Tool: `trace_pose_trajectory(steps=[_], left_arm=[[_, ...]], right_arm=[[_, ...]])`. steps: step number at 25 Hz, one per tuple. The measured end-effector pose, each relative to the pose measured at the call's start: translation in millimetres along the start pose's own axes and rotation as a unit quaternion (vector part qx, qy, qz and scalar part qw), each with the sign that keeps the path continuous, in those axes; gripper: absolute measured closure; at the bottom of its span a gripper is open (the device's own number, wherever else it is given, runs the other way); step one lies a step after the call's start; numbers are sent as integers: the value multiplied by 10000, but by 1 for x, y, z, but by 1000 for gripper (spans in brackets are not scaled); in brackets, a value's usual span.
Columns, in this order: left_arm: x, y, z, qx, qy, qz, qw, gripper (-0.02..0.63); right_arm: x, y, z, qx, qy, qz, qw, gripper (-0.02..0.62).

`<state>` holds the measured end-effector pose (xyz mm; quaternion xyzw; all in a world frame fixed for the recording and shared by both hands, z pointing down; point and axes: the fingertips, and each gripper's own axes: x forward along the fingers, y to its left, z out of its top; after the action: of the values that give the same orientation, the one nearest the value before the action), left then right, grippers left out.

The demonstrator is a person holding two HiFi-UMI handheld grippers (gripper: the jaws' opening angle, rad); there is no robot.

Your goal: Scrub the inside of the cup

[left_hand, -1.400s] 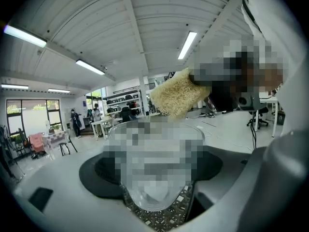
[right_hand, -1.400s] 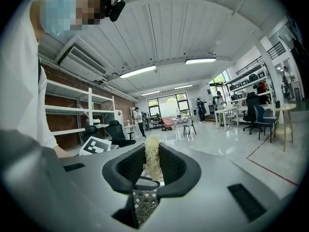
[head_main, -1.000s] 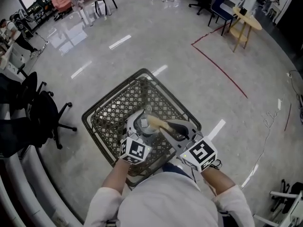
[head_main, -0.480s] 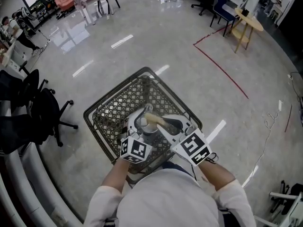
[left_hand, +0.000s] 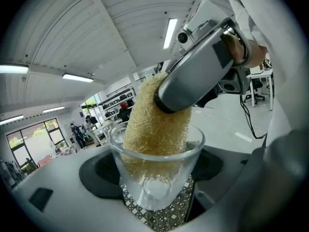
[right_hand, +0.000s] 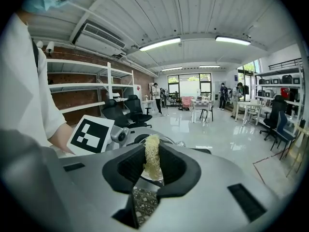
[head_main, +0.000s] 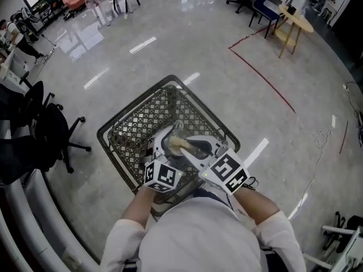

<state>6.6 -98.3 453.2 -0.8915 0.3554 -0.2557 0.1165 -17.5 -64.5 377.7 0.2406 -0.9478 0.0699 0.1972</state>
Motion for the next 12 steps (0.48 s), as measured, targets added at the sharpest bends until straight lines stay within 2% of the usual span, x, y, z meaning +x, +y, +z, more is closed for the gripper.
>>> trace_pose_trajectory(steps=[7,12], left_arm=[[-1,-3,-7,71,87,67,9999,222],[1,-1,-12,181,160,20,9997,222]], right_arm=[[-3,-19,-10,-132,174,-280,9994,506],[-4,-7,-20,155,263,-21,9995,506]])
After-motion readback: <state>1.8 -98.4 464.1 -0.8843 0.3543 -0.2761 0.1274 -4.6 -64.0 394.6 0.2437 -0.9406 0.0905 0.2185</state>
